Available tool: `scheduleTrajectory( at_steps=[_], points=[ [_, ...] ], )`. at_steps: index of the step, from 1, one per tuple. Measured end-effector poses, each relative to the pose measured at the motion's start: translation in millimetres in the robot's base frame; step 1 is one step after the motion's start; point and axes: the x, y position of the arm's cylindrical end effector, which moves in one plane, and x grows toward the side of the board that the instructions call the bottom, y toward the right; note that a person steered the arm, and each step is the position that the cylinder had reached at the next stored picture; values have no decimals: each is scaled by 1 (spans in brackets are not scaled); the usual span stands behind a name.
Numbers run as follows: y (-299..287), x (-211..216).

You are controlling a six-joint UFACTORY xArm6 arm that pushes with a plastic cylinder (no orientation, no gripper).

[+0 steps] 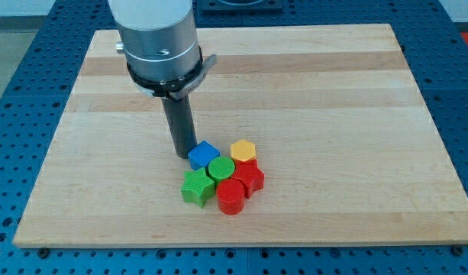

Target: Drag the yellow heart to the top left of yellow hexagon

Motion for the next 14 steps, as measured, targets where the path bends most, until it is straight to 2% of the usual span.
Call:
scheduleTrajectory(
  at_steps=[3,5,7,11,14],
  points=[
    [26,-109],
    [59,-202],
    [63,-289],
    [-15,-296],
    [-15,-246]
  ],
)
